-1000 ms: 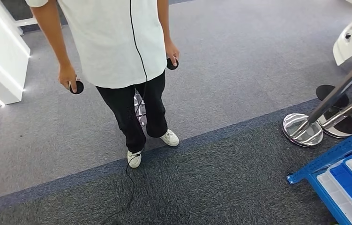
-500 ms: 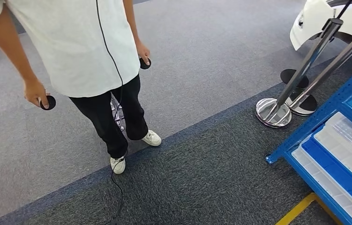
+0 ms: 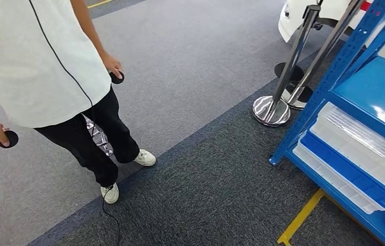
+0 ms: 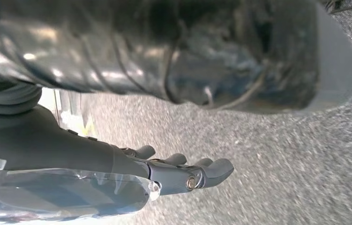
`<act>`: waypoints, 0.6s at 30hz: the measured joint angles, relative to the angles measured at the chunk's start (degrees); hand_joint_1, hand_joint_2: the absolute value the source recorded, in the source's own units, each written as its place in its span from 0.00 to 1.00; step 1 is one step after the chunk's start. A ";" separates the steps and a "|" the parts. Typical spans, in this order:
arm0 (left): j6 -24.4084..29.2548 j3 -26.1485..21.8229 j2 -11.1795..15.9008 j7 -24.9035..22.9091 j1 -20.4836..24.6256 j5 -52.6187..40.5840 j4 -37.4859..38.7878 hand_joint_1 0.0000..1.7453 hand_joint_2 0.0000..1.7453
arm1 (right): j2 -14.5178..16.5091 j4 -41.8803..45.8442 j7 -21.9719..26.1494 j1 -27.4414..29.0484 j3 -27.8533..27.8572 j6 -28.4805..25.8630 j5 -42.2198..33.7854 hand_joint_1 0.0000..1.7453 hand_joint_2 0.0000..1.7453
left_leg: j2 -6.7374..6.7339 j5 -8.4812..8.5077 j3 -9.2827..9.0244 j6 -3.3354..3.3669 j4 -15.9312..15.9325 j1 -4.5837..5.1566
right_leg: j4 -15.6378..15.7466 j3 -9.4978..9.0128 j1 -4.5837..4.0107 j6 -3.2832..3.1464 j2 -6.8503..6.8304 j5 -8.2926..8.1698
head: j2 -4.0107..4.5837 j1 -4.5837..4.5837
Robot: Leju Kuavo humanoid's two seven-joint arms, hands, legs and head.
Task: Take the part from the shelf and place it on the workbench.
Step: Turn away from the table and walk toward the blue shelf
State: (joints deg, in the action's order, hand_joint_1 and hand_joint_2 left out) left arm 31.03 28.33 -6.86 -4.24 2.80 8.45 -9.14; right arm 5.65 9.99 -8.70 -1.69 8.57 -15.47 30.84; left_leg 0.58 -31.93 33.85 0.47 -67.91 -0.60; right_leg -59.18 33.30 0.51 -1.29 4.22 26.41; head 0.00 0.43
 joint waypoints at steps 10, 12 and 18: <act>0.38 -0.02 0.11 -0.07 0.33 -0.05 0.07 0.00 0.00 | 0.17 0.00 -0.07 0.33 0.12 0.04 0.00 0.00 0.00 | 1.37 4.65 -4.72 1.73 11.76 -0.04 | -0.72 1.08 0.19 2.22 1.74 -0.06 | 0.00 0.00; 0.40 -0.03 0.08 -0.05 0.31 -0.07 0.07 0.00 0.00 | 0.18 0.00 -0.08 0.28 0.13 0.04 0.00 0.00 0.00 | 1.11 4.72 -4.76 1.93 11.97 -0.07 | -1.94 1.71 0.12 2.29 0.32 0.90 | 0.00 0.14; 0.47 -0.04 -0.14 -0.09 -0.06 -0.08 0.07 0.00 0.00 | 0.04 0.00 -0.12 0.08 0.28 0.09 0.01 0.00 0.00 | -4.89 3.64 -4.85 1.40 11.16 0.08 | -5.70 2.75 0.72 3.29 -6.15 1.73 | 0.00 0.53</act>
State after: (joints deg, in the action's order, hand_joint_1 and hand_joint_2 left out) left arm 31.50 28.29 -7.01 -4.33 2.73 8.37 -9.07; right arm 5.69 9.99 -8.82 -1.61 8.85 -15.38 30.85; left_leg -4.30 -28.29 29.00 1.88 -56.75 -0.52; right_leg -64.89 36.05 1.23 2.01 -1.93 28.13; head 0.00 0.96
